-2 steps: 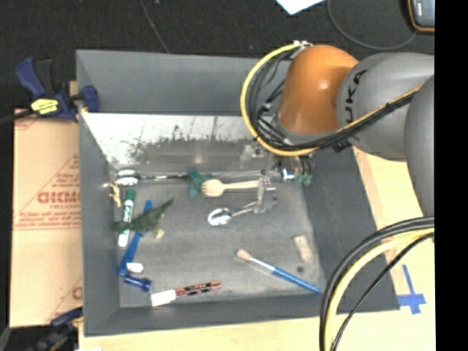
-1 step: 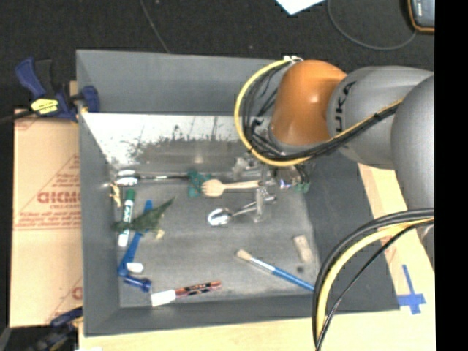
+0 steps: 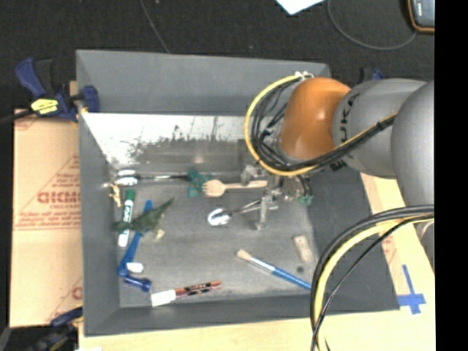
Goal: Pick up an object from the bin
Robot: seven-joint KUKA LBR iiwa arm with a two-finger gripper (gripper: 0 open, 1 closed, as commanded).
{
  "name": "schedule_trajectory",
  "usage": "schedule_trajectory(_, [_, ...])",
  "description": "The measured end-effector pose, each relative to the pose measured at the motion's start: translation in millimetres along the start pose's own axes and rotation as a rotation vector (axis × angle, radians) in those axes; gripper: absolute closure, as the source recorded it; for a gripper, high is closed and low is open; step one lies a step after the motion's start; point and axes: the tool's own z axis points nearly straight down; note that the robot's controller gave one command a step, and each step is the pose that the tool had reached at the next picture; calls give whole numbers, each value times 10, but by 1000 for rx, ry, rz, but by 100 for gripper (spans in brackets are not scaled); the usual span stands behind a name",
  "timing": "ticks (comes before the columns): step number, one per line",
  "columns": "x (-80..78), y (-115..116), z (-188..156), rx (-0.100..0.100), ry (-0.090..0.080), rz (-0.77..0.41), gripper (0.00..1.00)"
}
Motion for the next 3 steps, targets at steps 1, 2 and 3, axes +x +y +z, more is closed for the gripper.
schedule_trajectory(1, [-47, 261, -8, 1, 5, -33, 100])
schedule_trajectory(2, [-46, 260, -8, 1, 5, -33, 100])
schedule_trajectory(3, [-20, 255, -237, 0, 15, -32, 100])
